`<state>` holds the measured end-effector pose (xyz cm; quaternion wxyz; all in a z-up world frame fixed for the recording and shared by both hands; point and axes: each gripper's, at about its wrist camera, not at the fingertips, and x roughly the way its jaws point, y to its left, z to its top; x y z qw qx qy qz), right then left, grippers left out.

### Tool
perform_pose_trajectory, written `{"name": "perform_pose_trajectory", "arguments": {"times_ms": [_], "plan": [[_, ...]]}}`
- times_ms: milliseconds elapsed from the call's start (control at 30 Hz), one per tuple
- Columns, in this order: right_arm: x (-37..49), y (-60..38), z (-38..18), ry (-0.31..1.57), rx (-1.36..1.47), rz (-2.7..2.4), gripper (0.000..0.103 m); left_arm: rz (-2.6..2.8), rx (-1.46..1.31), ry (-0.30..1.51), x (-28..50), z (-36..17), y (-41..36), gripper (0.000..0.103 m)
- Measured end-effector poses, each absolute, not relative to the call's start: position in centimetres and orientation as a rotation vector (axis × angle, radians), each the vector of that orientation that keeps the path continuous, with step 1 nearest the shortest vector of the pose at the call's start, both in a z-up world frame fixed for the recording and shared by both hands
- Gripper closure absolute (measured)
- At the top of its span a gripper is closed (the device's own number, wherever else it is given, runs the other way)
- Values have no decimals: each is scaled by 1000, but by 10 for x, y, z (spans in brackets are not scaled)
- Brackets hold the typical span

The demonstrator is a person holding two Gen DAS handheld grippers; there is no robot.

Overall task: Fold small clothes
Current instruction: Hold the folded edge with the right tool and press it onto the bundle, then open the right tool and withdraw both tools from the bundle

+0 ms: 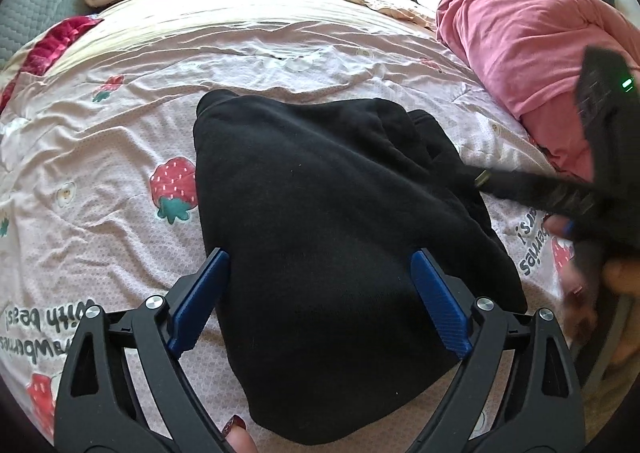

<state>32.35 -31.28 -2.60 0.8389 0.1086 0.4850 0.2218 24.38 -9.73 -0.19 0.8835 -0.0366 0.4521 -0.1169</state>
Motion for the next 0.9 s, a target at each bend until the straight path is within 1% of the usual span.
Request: {"name": "perform_pose_trajectory", "arguments": {"times_ms": [33, 67, 133, 233, 300, 333, 367, 400, 433, 533, 600, 667, 700, 767, 800, 867, 900], "plan": [[324, -311, -30, 1035, 245, 486, 77, -243, -78, 940, 243, -2, -97, 19], [324, -312, -31, 1037, 285, 514, 91, -246, -80, 940, 243, -2, -96, 19], [321, -315, -20, 996, 292, 509, 92, -246, -91, 938, 240, 0, -94, 19], [312, -313, 1, 899, 185, 484, 91, -274, -121, 928, 234, 5, -90, 18], [310, -309, -6, 912, 103, 437, 90, -277, -119, 935, 232, 5, -91, 18], [311, -304, -17, 944, 57, 398, 88, -270, -115, 941, 232, 3, -91, 18], [312, -303, -28, 971, 36, 365, 74, -267, -116, 946, 232, 2, -92, 18], [312, -303, -34, 983, 36, 347, 70, -261, -119, 955, 232, -1, -91, 18], [311, -310, -37, 977, 71, 344, 70, -261, -124, 960, 231, -2, -90, 18], [306, -319, -30, 965, 148, 341, 63, -269, -149, 968, 226, -3, -84, 18], [299, -323, -24, 942, 157, 335, 61, -269, -154, 967, 222, -3, -81, 18], [286, -328, -16, 913, 148, 307, 50, -264, -161, 960, 218, -2, -79, 18], [281, -328, -11, 901, 147, 303, 47, -266, -174, 952, 215, 1, -76, 18], [265, -332, 3, 854, 149, 299, 39, -268, -186, 937, 210, 6, -74, 18], [258, -333, 12, 823, 150, 303, 37, -269, -192, 924, 206, 11, -72, 18], [248, -334, 28, 768, 155, 310, 23, -275, -198, 902, 200, 19, -70, 18], [241, -336, 36, 735, 159, 310, 20, -276, -197, 892, 196, 23, -69, 18]]}}
